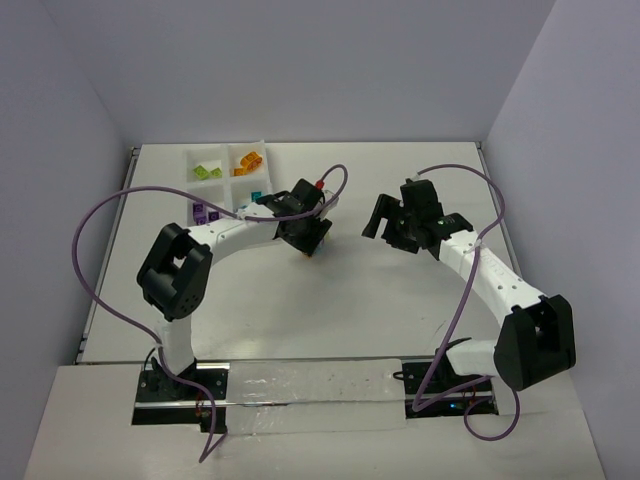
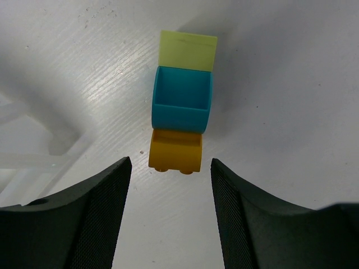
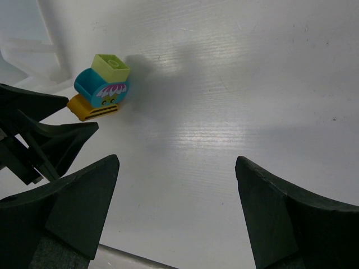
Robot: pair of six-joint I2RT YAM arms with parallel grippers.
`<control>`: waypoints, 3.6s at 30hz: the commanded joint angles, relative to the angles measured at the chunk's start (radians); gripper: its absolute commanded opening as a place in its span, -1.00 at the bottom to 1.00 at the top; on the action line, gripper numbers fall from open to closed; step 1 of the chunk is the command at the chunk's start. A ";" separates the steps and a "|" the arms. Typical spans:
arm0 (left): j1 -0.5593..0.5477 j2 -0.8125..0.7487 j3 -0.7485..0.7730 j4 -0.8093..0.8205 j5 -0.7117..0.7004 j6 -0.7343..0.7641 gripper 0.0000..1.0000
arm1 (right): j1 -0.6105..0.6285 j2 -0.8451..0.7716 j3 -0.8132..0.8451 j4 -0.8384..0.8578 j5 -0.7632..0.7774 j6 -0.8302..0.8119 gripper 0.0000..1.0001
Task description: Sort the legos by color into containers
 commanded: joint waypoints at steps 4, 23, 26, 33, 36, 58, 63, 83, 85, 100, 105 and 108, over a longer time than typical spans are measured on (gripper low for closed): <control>-0.008 0.042 0.066 0.057 0.006 0.014 0.27 | -0.008 0.005 0.044 -0.002 -0.003 -0.019 0.83; 0.091 -0.052 0.129 -0.064 0.424 -0.044 -1.00 | -0.011 -0.018 0.068 0.084 -0.244 -0.172 0.88; 0.147 -0.078 0.153 -0.135 0.677 -0.009 -1.00 | -0.010 -0.057 0.051 0.148 -0.396 -0.227 0.89; 0.177 -0.120 0.141 -0.266 1.155 0.139 -1.00 | -0.017 -0.108 0.032 0.253 -0.646 -0.276 0.87; 0.177 -0.117 0.137 -0.310 1.273 0.194 -1.00 | -0.028 -0.104 0.050 0.276 -0.746 -0.256 0.86; 0.186 -0.135 0.162 -0.352 1.362 0.247 -1.00 | -0.104 -0.024 0.057 0.203 -1.087 -0.256 0.49; 0.187 -0.137 0.162 -0.346 1.361 0.240 -1.00 | -0.101 -0.009 0.058 0.164 -1.091 -0.279 0.22; 0.187 -0.145 0.153 -0.336 1.365 0.227 -1.00 | -0.048 0.029 0.092 0.184 -1.136 -0.264 -0.14; 0.187 -0.145 0.153 -0.334 1.369 0.229 -1.00 | -0.046 0.030 0.089 0.205 -1.135 -0.245 -0.18; 0.187 -0.142 0.155 -0.342 1.377 0.236 -0.99 | -0.019 0.058 0.114 0.264 -1.133 -0.195 -0.65; 0.193 -0.152 0.136 -0.335 1.370 0.233 -0.99 | -0.035 0.030 0.101 0.207 -0.979 -0.212 -1.00; 0.203 -0.171 0.114 -0.321 1.371 0.225 -1.00 | -0.080 -0.001 0.074 0.200 -0.853 -0.189 -1.00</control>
